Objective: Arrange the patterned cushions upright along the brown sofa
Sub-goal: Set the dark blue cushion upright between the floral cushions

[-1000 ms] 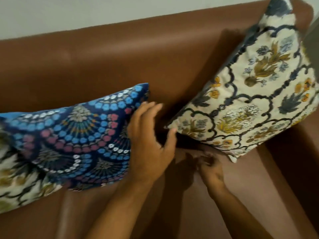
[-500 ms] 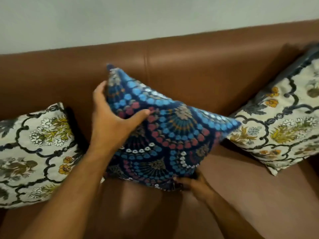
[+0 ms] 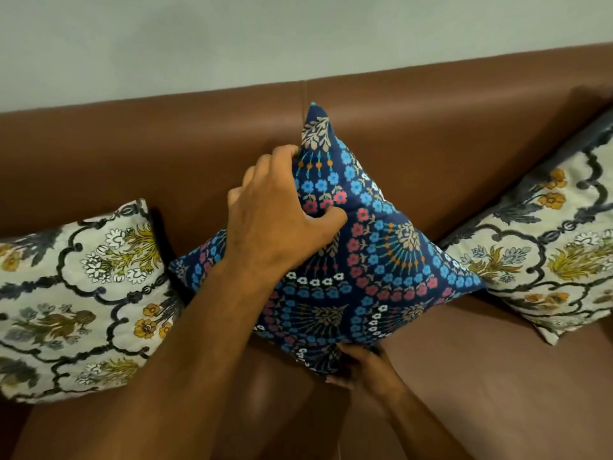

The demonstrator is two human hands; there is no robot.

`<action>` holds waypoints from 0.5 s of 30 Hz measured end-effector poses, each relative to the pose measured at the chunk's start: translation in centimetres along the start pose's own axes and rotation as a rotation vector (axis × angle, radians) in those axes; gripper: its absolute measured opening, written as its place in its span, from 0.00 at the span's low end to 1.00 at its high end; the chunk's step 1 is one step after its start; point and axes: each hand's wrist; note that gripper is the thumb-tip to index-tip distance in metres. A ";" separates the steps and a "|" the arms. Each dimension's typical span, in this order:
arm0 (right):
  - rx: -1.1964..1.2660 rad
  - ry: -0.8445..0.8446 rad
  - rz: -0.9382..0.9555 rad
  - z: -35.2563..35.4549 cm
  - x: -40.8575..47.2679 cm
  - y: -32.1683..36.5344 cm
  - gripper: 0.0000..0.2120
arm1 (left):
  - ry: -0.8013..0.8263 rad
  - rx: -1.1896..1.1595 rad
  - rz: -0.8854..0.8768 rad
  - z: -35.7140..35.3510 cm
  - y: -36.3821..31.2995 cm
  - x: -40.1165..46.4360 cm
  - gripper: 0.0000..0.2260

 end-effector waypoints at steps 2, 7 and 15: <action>-0.026 0.019 0.007 0.3 0.2 -0.3 0.23 | -0.031 0.013 0.023 0.1 0.2 -0.4 0.35; -0.140 -0.035 0.005 -0.7 0.0 0.4 0.18 | -0.050 0.014 0.051 -0.7 1.3 -1.0 0.33; -0.027 -0.238 0.143 -1.8 -1.0 -2.9 0.13 | -0.228 -0.048 -0.018 -3.6 3.4 -5.6 0.22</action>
Point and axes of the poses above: each hand's wrist, its own x-axis towards the middle knuckle, its own z-axis out of the back of the hand, y = z × x, and after that the axes turned 2 degrees about -z, right-handed
